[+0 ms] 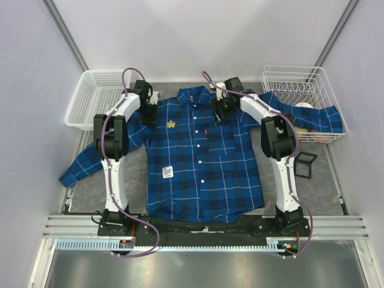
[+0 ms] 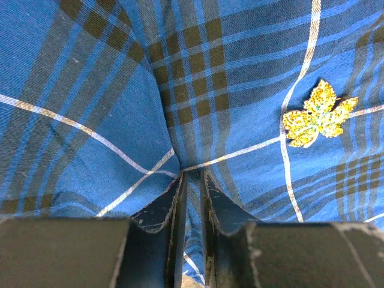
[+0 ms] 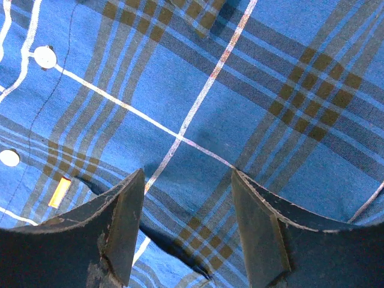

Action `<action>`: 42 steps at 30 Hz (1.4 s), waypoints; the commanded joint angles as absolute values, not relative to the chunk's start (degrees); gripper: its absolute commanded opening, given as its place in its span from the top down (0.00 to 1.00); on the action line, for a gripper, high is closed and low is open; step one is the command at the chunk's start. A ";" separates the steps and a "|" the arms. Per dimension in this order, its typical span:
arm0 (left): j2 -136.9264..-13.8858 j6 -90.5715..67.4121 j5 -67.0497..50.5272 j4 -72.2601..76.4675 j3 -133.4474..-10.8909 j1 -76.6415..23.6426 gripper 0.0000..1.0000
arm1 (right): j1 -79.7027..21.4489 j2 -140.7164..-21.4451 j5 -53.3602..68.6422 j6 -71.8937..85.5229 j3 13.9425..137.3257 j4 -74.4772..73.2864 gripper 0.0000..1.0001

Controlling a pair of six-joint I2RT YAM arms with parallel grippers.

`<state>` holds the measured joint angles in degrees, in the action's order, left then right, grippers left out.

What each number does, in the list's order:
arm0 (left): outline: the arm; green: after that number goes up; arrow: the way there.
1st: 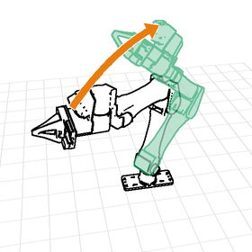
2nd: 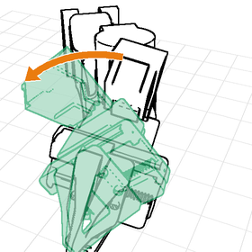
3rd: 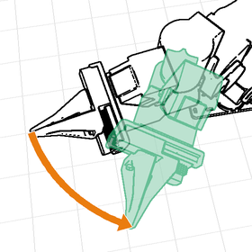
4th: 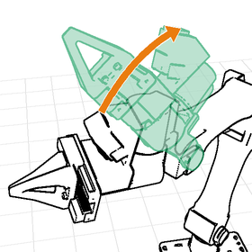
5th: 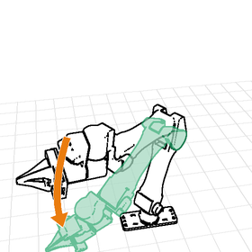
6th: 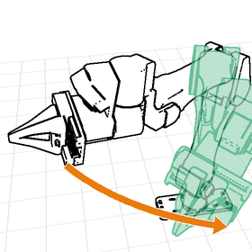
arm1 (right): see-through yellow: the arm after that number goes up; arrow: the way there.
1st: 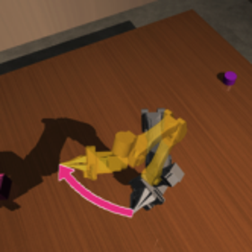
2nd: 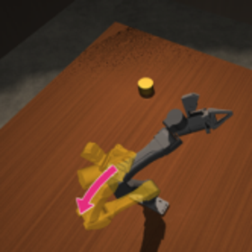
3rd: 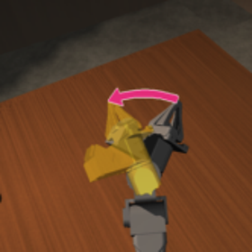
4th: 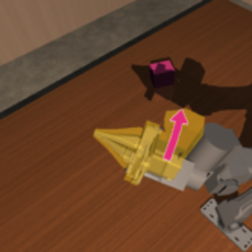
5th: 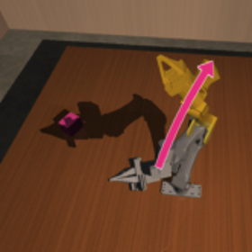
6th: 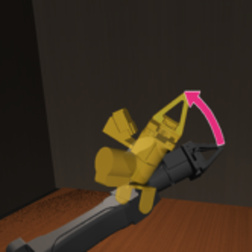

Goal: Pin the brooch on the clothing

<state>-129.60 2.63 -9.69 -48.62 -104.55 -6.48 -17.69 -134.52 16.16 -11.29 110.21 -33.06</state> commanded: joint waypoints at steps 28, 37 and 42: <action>-93.71 7.12 -20.75 -36.14 -95.32 -5.10 0.01 | -18.02 -93.19 10.38 -6.68 85.75 -18.56 0.02; -72.61 5.54 -17.94 -27.17 -64.12 -6.24 0.01 | -17.93 -72.96 5.62 -7.91 56.38 -17.58 0.02; -67.94 3.25 -13.11 -21.63 -54.41 -9.13 0.01 | -17.93 -67.42 7.21 -6.60 49.58 -17.05 0.02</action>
<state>-72.12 6.22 -17.69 -29.61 -58.83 -6.87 -18.11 -71.94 6.76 -7.11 52.31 -18.79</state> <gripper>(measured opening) 0.991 0.982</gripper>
